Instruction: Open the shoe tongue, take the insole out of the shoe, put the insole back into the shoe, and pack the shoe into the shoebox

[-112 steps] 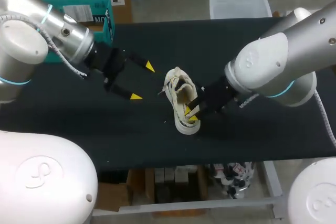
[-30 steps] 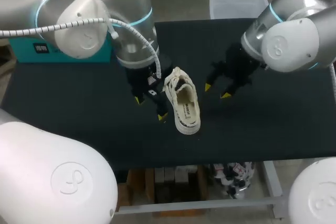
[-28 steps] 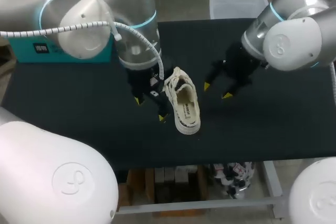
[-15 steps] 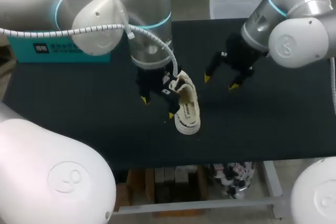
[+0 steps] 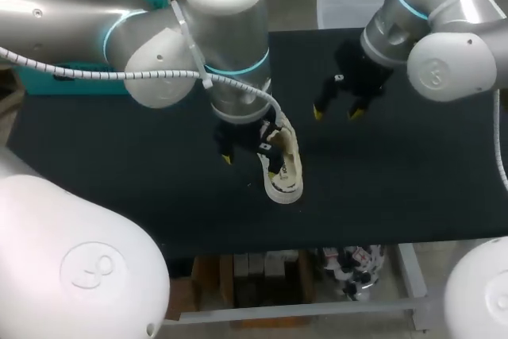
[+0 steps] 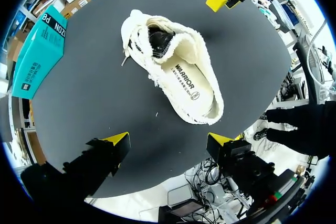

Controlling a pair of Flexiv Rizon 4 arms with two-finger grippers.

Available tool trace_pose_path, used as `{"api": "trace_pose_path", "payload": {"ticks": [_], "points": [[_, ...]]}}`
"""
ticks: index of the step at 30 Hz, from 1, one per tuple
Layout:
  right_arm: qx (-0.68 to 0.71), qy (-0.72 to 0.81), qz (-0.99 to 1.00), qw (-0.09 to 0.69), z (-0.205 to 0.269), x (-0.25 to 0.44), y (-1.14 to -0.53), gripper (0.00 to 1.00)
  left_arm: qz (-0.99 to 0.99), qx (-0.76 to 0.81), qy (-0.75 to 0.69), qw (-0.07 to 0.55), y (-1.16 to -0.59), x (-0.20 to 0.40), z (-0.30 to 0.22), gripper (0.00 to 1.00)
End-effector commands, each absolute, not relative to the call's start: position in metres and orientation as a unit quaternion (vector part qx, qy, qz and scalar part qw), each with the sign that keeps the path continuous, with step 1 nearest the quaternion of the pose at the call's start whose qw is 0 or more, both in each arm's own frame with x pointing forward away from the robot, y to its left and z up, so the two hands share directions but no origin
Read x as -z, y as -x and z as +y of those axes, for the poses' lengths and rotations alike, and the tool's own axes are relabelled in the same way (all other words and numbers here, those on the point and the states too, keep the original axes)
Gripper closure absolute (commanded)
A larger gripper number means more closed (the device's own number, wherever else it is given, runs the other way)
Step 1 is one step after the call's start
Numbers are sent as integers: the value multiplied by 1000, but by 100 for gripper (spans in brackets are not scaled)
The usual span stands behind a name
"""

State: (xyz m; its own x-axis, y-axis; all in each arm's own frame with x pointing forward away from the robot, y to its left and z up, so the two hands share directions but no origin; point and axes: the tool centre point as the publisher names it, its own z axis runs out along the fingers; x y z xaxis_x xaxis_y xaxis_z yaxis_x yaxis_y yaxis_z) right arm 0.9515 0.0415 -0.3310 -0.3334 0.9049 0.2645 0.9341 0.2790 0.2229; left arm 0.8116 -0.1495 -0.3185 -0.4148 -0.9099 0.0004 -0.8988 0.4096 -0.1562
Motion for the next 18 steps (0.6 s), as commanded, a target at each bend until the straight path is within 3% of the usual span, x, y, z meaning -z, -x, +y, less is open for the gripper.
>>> {"api": "trace_pose_path", "payload": {"ticks": [1,18], "points": [[157,559,-813,39,47,334,-963,0,831,70,550,45,-822,328,-154,0],[113,494,-862,24,40,341,-992,0,802,106,585,52,-862,341,-160,0]]}}
